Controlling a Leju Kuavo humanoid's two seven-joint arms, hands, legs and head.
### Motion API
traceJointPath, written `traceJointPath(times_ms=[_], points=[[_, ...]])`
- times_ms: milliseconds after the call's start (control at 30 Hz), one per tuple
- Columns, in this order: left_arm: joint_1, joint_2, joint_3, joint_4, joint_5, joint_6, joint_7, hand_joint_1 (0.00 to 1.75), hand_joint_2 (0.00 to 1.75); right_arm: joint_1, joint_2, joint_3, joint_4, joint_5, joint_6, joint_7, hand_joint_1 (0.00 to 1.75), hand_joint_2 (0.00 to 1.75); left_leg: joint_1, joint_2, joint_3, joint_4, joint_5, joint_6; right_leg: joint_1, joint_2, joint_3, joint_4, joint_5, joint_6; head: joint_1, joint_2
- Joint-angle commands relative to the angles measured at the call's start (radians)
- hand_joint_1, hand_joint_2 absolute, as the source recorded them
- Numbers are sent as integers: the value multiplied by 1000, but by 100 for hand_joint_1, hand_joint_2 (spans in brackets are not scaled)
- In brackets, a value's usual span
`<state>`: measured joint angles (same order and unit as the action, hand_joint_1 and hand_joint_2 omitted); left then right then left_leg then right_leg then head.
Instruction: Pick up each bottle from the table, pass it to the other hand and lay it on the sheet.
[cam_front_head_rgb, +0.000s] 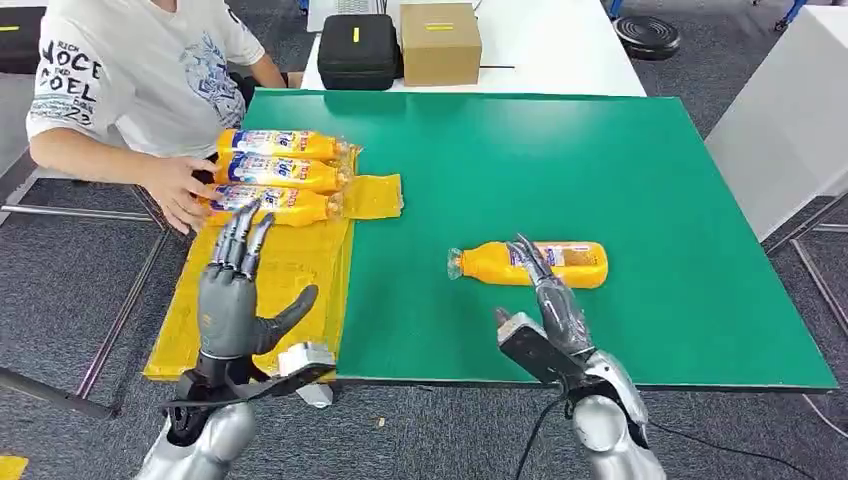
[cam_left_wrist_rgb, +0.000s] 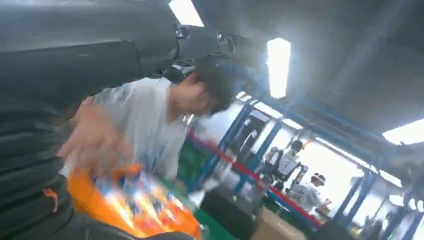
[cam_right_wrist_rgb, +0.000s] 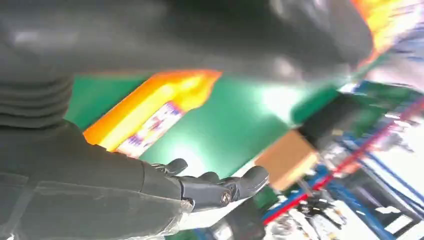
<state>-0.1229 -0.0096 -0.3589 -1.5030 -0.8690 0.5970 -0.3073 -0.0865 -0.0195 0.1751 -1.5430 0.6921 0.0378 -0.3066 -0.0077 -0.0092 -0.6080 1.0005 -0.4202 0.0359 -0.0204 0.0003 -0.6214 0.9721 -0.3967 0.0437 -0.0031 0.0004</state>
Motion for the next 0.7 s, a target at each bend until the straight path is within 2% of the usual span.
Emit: traceJointPath(times_ms=[33,100,167,200,333,700], points=[[-21,-107,269,261,460,-48,-228,0,175,-286,-156,20,435,126,44,55,0,175,1,3,7,-1,-1,-2,1,2,7,-3,0,-2,0,0],[-40,-131,314,330,624,-90,-295,0,175,-454,-204,65,690,154,33,13,0,175,0,4,5,-2,0,0,0,4,5,-3,1,-1,0,0],[-59,-137,316,381,669,-98,-304,0,175,-562,-222,111,856,183,8,-38,0,175,0,9,6,-1,0,0,1,8,5,-3,3,-1,0,0],[-71,-137,310,404,686,-105,-305,0,175,-602,-228,130,920,184,26,-60,0,175,0,6,4,-1,0,0,0,5,4,-1,3,-1,0,0],[-93,-134,291,445,685,-104,-295,0,175,-685,-228,191,1028,213,33,-83,0,175,0,0,4,1,2,2,1,0,5,-1,3,-2,0,0],[-102,-134,283,442,649,-68,-282,0,175,-764,-183,248,1120,233,73,-74,0,175,0,1,1,1,2,2,0,1,1,0,3,-1,0,0]])
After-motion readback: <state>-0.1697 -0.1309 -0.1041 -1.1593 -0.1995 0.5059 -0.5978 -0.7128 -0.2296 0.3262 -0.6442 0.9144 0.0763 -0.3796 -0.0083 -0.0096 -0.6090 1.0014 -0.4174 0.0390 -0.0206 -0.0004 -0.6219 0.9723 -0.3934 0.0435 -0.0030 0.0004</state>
